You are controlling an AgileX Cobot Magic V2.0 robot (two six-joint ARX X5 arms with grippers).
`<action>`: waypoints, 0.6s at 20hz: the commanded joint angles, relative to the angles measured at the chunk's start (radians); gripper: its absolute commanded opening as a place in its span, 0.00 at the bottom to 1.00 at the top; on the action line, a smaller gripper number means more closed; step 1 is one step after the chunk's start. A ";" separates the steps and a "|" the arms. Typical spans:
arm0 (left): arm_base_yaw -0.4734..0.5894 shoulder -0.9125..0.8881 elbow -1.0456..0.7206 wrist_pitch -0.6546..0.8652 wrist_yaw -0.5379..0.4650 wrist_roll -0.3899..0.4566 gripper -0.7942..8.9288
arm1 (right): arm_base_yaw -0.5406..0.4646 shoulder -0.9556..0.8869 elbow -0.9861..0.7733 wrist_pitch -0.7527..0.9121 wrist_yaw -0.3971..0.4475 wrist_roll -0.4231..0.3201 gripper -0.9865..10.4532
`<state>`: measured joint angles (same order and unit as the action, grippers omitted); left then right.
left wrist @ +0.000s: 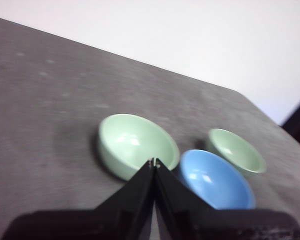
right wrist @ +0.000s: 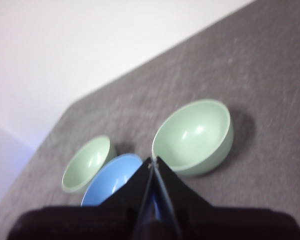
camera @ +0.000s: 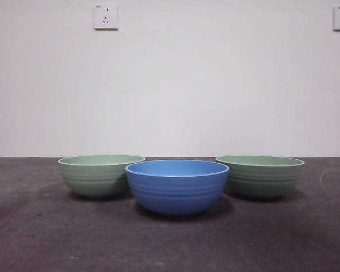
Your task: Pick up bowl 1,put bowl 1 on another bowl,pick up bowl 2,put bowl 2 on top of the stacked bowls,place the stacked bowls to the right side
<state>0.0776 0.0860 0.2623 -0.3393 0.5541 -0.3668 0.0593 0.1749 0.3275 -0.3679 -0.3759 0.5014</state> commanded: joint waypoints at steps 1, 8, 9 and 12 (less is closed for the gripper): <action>0.002 0.048 0.055 -0.030 0.055 0.039 0.07 | 0.003 0.082 0.094 -0.090 -0.042 -0.109 0.08; 0.001 0.215 0.235 -0.235 0.150 0.216 0.07 | 0.016 0.313 0.354 -0.378 -0.099 -0.340 0.08; 0.000 0.236 0.257 -0.260 0.160 0.237 0.07 | 0.019 0.340 0.386 -0.415 -0.099 -0.369 0.08; -0.003 0.306 0.328 -0.341 0.187 0.299 0.07 | 0.027 0.426 0.486 -0.536 -0.098 -0.459 0.08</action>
<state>0.0772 0.3801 0.5781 -0.6674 0.7284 -0.1390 0.0822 0.5854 0.7925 -0.8795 -0.4721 0.1345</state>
